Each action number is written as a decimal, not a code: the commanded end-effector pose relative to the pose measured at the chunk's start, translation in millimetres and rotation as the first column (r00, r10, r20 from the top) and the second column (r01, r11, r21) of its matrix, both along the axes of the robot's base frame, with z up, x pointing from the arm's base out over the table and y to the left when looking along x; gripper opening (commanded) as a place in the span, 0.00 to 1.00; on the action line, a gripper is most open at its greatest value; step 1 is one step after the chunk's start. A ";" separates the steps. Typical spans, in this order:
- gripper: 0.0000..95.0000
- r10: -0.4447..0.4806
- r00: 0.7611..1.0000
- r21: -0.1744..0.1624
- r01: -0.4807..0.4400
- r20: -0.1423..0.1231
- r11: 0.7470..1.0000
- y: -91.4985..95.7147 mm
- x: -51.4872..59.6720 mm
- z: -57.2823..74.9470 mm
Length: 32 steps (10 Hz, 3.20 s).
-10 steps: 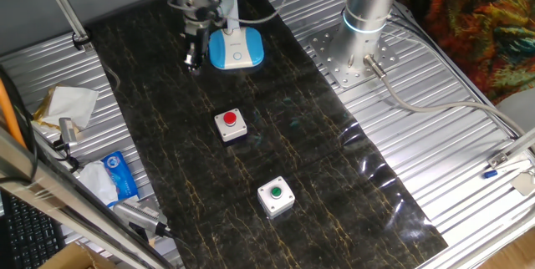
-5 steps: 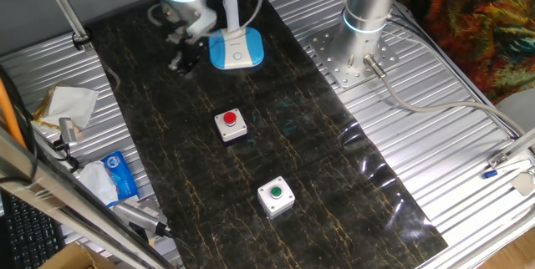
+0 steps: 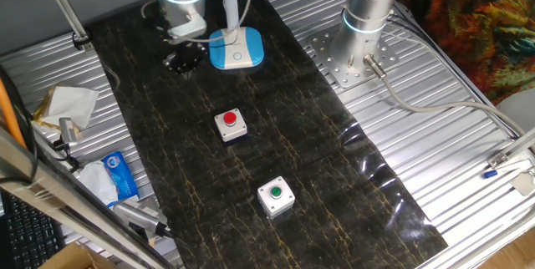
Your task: Turn on the desk lamp by pressing the button
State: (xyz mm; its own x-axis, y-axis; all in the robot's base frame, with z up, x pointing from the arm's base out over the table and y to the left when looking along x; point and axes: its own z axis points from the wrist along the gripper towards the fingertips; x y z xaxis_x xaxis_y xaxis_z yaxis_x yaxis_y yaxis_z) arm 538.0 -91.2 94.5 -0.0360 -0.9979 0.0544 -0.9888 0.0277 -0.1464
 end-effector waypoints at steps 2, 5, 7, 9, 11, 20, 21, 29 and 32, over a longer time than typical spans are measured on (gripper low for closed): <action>0.00 -0.316 0.949 0.032 0.316 -0.016 0.948 2.9 -3.0 4.2; 0.00 -0.290 0.957 0.013 0.290 -0.025 0.957 -1.3 -10.7 0.4; 0.00 -0.241 0.970 0.012 0.241 -0.028 0.970 -6.1 -21.6 -5.1; 0.00 -0.138 0.990 0.015 0.139 -0.037 0.990 -12.5 -35.9 -13.0; 0.00 -0.034 0.998 0.006 0.034 -0.051 0.999 -15.1 -43.1 -16.7; 1.00 -0.057 0.979 0.039 0.066 -0.196 0.997 -19.6 -75.4 -33.7; 1.00 -0.081 0.976 0.036 0.090 -0.201 0.995 -19.9 -79.4 -35.6; 1.00 -0.343 0.928 0.022 0.349 -0.147 0.937 -20.2 -87.9 -39.6; 1.00 -0.366 0.921 -0.016 0.367 -0.135 0.930 -20.7 -91.4 -41.0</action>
